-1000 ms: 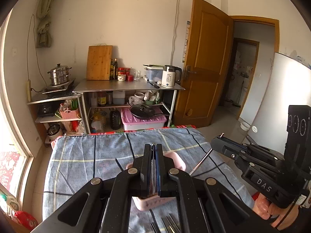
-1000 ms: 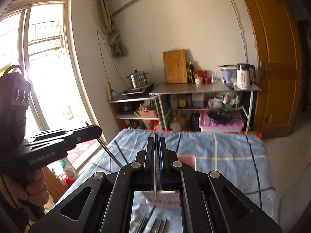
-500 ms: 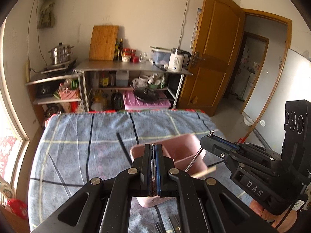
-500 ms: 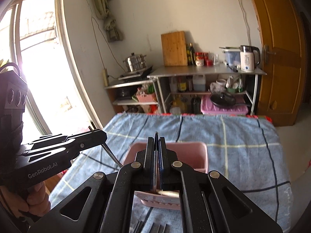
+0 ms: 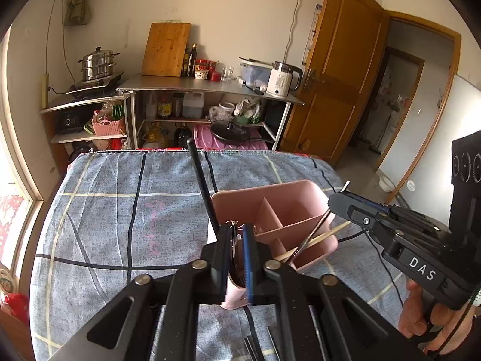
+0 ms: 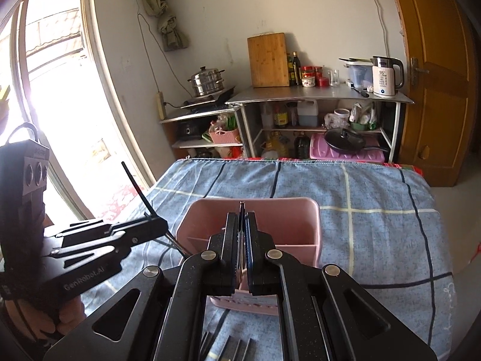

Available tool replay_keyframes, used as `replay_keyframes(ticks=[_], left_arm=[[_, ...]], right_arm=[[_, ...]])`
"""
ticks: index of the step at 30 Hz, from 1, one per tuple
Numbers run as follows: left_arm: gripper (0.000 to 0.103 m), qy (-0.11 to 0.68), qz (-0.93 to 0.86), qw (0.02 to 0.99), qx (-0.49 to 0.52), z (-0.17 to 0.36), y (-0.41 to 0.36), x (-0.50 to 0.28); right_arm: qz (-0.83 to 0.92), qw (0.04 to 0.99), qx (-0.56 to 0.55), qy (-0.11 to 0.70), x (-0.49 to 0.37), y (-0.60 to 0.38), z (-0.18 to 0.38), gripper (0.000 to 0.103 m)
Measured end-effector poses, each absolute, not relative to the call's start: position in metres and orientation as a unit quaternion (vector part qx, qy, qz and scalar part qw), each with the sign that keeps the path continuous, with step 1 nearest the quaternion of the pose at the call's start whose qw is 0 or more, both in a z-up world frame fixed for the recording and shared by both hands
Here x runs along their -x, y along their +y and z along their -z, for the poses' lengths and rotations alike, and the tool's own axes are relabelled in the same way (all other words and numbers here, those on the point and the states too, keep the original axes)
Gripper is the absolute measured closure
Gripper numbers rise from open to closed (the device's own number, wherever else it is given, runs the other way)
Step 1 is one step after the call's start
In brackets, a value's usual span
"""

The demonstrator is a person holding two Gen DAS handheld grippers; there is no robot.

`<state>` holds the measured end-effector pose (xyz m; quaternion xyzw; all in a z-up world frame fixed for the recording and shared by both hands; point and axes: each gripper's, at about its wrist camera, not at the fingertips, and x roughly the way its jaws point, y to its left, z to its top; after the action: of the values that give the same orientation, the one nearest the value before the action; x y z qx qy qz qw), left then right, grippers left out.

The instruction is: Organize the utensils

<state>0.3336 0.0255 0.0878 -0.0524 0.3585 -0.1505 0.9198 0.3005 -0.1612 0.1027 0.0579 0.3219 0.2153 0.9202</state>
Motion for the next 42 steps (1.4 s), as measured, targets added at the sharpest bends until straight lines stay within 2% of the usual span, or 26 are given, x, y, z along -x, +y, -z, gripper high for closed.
replay_keyframes(ticks=[3, 13, 18, 30, 42], left_arm=[[0.081, 0.351, 0.147, 0.923, 0.056, -0.093, 0.029, -0.325], [0.081, 0.323, 0.144, 0.934, 0.052, -0.106, 0.035, -0.272], [0.081, 0.304, 0.144, 0.94, 0.051, -0.105, 0.033, -0.23], [0.081, 0.289, 0.15, 0.944, 0.055, -0.084, 0.024, -0.13], [0.081, 0.287, 0.145, 0.946, 0.044, -0.073, 0.016, -0.08]], right_arm=[[-0.214, 0.922, -0.059, 0.317, -0.294, -0.165, -0.105, 0.093], [-0.213, 0.927, -0.057, 0.302, -0.248, -0.176, -0.114, 0.091], [-0.215, 0.933, -0.046, 0.284, -0.208, -0.177, -0.115, 0.081], [-0.216, 0.933, -0.051, 0.284, -0.117, -0.189, -0.094, 0.08], [-0.203, 0.931, -0.061, 0.298, -0.068, -0.201, -0.075, 0.08]])
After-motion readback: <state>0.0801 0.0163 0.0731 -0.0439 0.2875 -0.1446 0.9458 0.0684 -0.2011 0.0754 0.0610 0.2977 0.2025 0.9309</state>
